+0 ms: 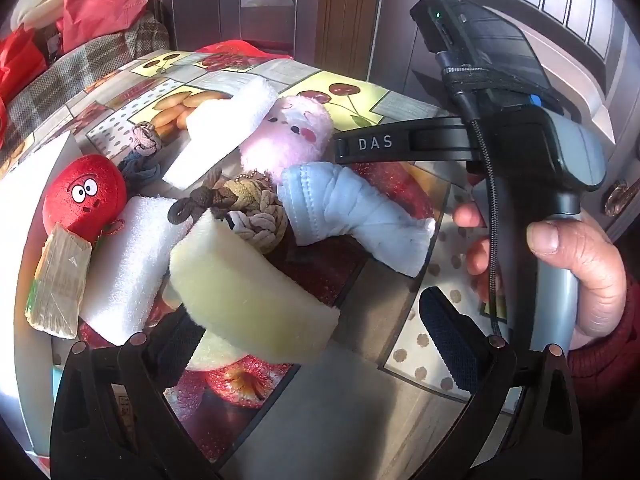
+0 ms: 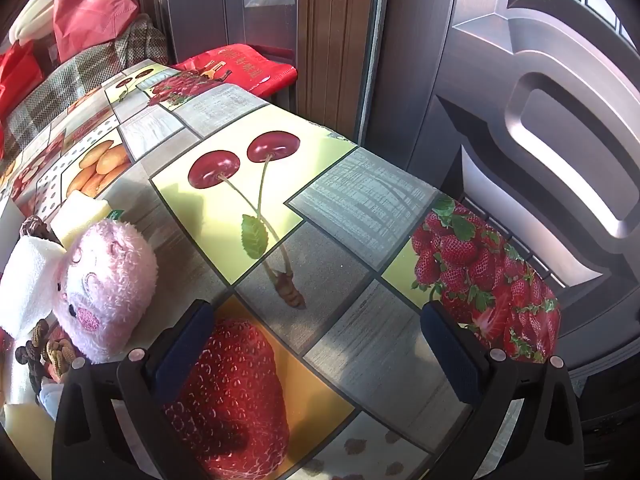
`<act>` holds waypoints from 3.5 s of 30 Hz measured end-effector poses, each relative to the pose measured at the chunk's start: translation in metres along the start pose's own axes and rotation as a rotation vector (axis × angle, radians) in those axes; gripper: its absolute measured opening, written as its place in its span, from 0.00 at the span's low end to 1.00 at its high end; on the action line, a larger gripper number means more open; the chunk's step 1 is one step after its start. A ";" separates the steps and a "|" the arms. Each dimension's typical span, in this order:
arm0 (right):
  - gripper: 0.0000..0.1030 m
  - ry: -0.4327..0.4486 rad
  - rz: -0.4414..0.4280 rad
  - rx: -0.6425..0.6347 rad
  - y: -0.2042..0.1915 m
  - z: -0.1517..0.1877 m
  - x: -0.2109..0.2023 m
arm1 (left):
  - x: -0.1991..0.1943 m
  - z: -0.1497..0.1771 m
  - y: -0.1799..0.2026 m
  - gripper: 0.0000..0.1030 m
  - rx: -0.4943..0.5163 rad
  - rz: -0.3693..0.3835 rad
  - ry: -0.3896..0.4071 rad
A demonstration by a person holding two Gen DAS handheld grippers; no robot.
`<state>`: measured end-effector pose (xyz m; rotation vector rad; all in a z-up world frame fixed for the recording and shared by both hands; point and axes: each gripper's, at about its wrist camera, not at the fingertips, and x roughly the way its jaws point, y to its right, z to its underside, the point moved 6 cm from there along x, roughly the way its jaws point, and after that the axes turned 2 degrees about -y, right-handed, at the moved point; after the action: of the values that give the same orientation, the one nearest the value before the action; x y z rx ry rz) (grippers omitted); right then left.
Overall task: Organize soft objects
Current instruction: 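Grasp the black-and-white cloth with the left tool while the right tool grasps the yellow sponge, then carry the cloth and the yellow sponge with both tools over the white box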
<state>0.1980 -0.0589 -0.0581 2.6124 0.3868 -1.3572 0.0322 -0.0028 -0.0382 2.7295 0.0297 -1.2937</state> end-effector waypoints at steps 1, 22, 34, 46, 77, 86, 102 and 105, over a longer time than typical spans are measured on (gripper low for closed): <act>1.00 0.000 0.001 0.000 0.000 0.000 0.000 | -0.012 0.000 0.003 1.00 -0.007 0.032 0.033; 1.00 0.313 -0.461 0.004 0.013 -0.011 -0.059 | -0.124 0.084 -0.089 1.00 -0.097 -0.144 0.241; 1.00 0.487 -0.669 -0.634 -0.068 0.042 -0.130 | -0.101 0.090 -0.049 0.79 0.061 -0.137 0.109; 0.87 0.432 -0.478 -1.019 -0.118 0.102 -0.105 | -0.081 0.092 -0.043 0.79 0.102 -0.132 0.023; 0.49 0.612 -0.749 -0.432 -0.085 0.043 -0.149 | -0.197 0.113 -0.196 0.31 -0.487 -0.543 0.568; 0.50 0.623 -0.769 -0.465 -0.104 0.046 -0.153 | -0.188 0.107 -0.199 0.31 -0.446 -0.568 0.542; 0.49 0.602 -0.858 -0.580 -0.162 0.077 -0.174 | -0.188 0.100 -0.208 0.31 -0.433 -0.608 0.562; 0.49 0.586 -0.868 -0.592 -0.171 0.078 -0.173 | -0.188 0.099 -0.210 0.31 -0.420 -0.622 0.562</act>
<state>-0.0104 0.0574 0.0339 2.2887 1.8263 -0.3942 -0.1781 0.1999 0.0239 2.6674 1.1248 -0.4509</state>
